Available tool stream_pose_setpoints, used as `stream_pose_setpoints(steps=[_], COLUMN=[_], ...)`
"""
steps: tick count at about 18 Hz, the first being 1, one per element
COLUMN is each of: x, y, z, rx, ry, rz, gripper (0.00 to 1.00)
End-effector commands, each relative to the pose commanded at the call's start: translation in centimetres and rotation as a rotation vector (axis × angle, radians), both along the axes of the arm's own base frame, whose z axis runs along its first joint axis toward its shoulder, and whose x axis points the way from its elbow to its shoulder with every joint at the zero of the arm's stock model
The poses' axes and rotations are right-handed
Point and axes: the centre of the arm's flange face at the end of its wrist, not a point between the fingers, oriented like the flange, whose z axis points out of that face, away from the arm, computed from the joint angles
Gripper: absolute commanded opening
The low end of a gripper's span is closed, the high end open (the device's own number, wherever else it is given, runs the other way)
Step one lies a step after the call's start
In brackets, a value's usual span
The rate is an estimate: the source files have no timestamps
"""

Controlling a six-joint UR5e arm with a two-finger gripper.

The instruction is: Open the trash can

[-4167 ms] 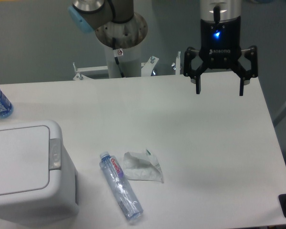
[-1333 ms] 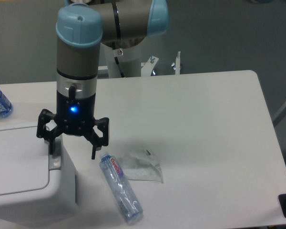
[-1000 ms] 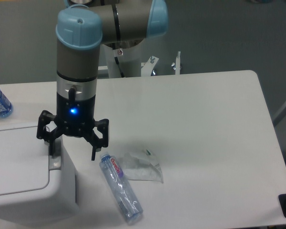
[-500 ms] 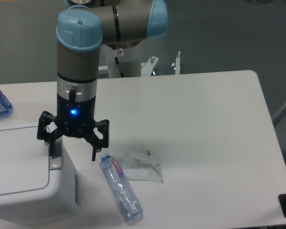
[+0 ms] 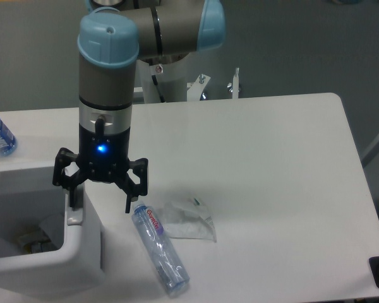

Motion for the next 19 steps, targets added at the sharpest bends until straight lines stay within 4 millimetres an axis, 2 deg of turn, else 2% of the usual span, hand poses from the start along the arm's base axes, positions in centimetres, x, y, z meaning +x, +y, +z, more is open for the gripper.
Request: stream_pose_setpoints(steps=[3,4,7,11,13,19], x=[-0.1,-0.3,-1.6,-4.5,-6.4,-9.6], y=[0.0,-0.2,-0.9,-2.3,-3.3,-6.1], z=[0.0,0.9,2.6,4.6,4.3,1.9], rx=[0.001,0.016,0.039,0.062,0.034,-0.187], ry=[-0.002,0.002,0.025,0.060,0.075,0.160], rz=[0.002,0.004,0.026,0.061,0.048,-0.028], gripper=[1.00,1.00,1.00,1.00,1.00,1.00])
